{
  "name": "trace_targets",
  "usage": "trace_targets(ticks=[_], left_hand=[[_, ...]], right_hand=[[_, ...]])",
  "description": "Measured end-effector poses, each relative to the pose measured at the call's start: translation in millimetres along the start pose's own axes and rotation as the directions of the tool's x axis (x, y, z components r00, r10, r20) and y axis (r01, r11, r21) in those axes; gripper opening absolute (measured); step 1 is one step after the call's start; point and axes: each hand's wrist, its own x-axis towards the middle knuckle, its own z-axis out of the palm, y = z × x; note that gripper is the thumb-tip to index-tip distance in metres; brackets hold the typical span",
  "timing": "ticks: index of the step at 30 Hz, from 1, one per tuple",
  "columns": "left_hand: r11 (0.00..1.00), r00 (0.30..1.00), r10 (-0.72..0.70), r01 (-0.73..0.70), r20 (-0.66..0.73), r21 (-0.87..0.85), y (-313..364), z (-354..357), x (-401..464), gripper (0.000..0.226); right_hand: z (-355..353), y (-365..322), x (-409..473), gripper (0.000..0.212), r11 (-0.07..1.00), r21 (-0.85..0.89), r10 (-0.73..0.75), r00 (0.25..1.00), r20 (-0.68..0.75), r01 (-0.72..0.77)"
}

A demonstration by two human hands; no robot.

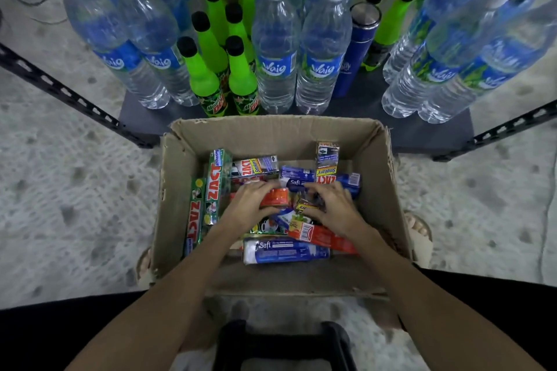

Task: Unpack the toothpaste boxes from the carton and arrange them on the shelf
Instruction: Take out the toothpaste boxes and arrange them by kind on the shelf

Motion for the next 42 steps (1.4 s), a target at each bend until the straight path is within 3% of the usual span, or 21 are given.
trace_targets(ticks=[7, 11, 19, 24, 29, 33, 36, 39, 42], left_hand=[[0.999, 0.999, 0.034, -0.034, 0.005, -0.007, 0.8, -6.7, 3.6, 0.059], [0.990, 0.998, 0.032, -0.039, -0.052, -0.136, 11.7, -29.0, -9.7, 0.059], [0.909, 0.918, 0.085, -0.230, -0.387, -0.347, 74.5, -96.4, -35.3, 0.047], [0.879, 0.828, 0.137, -0.355, -0.545, -0.319, 120.0, -160.5, -64.7, 0.050], [0.872, 0.720, 0.251, -0.459, -0.647, -0.173, 173.4, -236.0, -93.2, 0.055], [0.851, 0.560, 0.428, -0.513, -0.710, 0.108, 214.5, -301.1, -118.0, 0.055], [0.827, 0.451, 0.535, -0.454, -0.715, 0.332, 242.8, -347.2, -134.4, 0.059], [0.782, 0.405, 0.617, -0.412, -0.675, 0.468, 269.4, -391.4, -143.4, 0.060], [0.734, 0.418, 0.679, -0.378, -0.604, 0.564, 290.3, -429.1, -141.1, 0.061]], right_hand=[[-9.0, 7.3, 5.0, 0.063, 0.998, 0.031, -0.061, 0.998, -0.002, 0.061], [-31.3, 0.6, 0.2, 0.062, 0.985, 0.055, -0.157, 0.985, -0.073, 0.161], [-115.3, -52.8, -34.5, 0.066, 0.964, 0.048, -0.230, 0.910, -0.346, 0.261], [-176.4, -96.9, -79.0, 0.066, 0.919, 0.098, -0.280, 0.808, -0.519, 0.381], [-241.4, -144.5, -130.6, 0.062, 0.855, 0.018, -0.390, 0.667, -0.635, 0.518], [-298.0, -183.3, -172.9, 0.059, 0.802, -0.047, -0.462, 0.569, -0.680, 0.596], [-336.4, -207.0, -201.0, 0.058, 0.780, -0.154, -0.516, 0.485, -0.706, 0.606], [-374.1, -225.8, -220.7, 0.057, 0.773, -0.242, -0.554, 0.438, -0.708, 0.586], [-410.3, -238.6, -232.5, 0.058, 0.779, -0.320, -0.583, 0.434, -0.687, 0.539]])
